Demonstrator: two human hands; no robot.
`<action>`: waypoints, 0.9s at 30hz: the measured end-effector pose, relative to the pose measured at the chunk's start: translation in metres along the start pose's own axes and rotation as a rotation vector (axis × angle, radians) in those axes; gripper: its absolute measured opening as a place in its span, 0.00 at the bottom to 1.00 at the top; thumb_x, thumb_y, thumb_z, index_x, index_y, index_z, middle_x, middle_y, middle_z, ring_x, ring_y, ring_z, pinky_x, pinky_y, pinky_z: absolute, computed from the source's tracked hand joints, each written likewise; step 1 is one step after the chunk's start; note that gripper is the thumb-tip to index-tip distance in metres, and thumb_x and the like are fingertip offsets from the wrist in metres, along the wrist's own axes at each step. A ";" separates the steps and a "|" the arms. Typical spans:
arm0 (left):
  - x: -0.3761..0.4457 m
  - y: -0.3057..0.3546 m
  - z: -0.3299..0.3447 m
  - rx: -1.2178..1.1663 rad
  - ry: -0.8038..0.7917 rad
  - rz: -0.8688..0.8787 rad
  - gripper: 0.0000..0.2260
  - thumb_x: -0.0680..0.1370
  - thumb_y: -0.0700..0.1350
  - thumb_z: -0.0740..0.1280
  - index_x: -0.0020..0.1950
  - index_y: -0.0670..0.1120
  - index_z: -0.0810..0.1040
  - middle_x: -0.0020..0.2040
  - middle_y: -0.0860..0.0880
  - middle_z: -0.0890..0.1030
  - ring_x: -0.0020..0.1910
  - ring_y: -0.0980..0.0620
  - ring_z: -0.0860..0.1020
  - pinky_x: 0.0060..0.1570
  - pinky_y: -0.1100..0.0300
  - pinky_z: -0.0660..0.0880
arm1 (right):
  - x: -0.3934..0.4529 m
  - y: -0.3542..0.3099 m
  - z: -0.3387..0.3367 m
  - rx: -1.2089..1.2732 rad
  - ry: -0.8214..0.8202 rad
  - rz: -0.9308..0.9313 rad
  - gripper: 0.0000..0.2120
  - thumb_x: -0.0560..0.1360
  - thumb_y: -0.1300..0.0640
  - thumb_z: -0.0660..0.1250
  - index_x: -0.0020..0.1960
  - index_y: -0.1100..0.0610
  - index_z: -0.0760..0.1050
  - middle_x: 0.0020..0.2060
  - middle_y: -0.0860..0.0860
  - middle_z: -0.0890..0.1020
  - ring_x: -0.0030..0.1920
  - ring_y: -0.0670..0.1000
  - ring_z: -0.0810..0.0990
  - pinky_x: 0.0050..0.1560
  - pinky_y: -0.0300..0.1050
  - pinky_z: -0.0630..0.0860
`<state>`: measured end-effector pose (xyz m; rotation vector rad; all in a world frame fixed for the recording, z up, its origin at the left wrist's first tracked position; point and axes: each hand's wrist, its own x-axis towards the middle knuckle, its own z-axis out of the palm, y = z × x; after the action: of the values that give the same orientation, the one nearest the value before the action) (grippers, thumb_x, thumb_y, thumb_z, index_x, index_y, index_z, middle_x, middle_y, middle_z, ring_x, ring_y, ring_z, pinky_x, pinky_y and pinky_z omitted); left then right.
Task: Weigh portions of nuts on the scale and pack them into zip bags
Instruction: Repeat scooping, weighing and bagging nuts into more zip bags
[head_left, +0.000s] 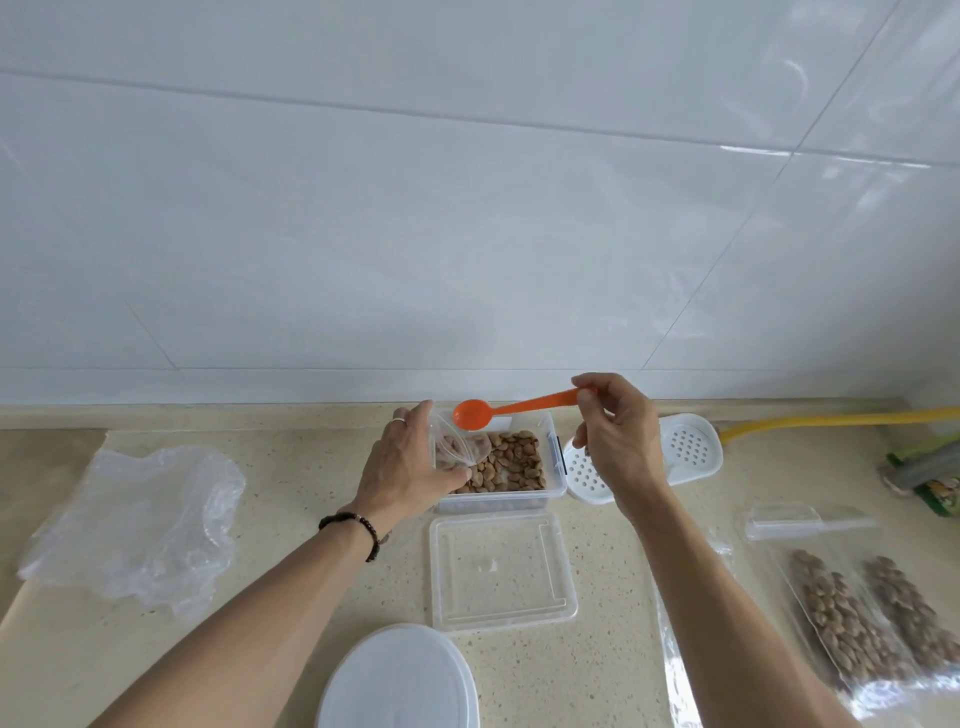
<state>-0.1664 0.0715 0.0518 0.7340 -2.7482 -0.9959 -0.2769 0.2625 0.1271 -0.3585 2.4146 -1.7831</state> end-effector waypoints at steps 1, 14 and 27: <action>-0.001 -0.002 0.000 0.011 0.007 0.002 0.40 0.68 0.56 0.74 0.74 0.48 0.59 0.64 0.47 0.69 0.64 0.47 0.71 0.60 0.52 0.72 | 0.000 0.005 0.000 0.009 0.049 0.026 0.08 0.81 0.62 0.61 0.52 0.56 0.79 0.40 0.51 0.81 0.23 0.45 0.75 0.26 0.35 0.70; -0.013 -0.031 0.001 0.107 0.008 0.015 0.40 0.67 0.58 0.74 0.73 0.50 0.59 0.62 0.47 0.70 0.62 0.47 0.71 0.59 0.51 0.71 | -0.013 0.077 0.023 -0.135 -0.041 0.259 0.09 0.81 0.63 0.60 0.51 0.57 0.79 0.42 0.56 0.82 0.26 0.50 0.75 0.25 0.37 0.71; -0.012 -0.025 -0.001 0.121 0.018 0.036 0.41 0.68 0.57 0.74 0.74 0.48 0.59 0.64 0.46 0.69 0.62 0.47 0.71 0.60 0.52 0.72 | 0.002 0.074 0.012 0.090 0.130 0.469 0.10 0.79 0.67 0.59 0.53 0.61 0.78 0.41 0.56 0.82 0.24 0.49 0.70 0.25 0.40 0.69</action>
<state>-0.1454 0.0605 0.0372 0.7039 -2.8158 -0.8183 -0.2843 0.2712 0.0531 0.3184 2.2376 -1.7270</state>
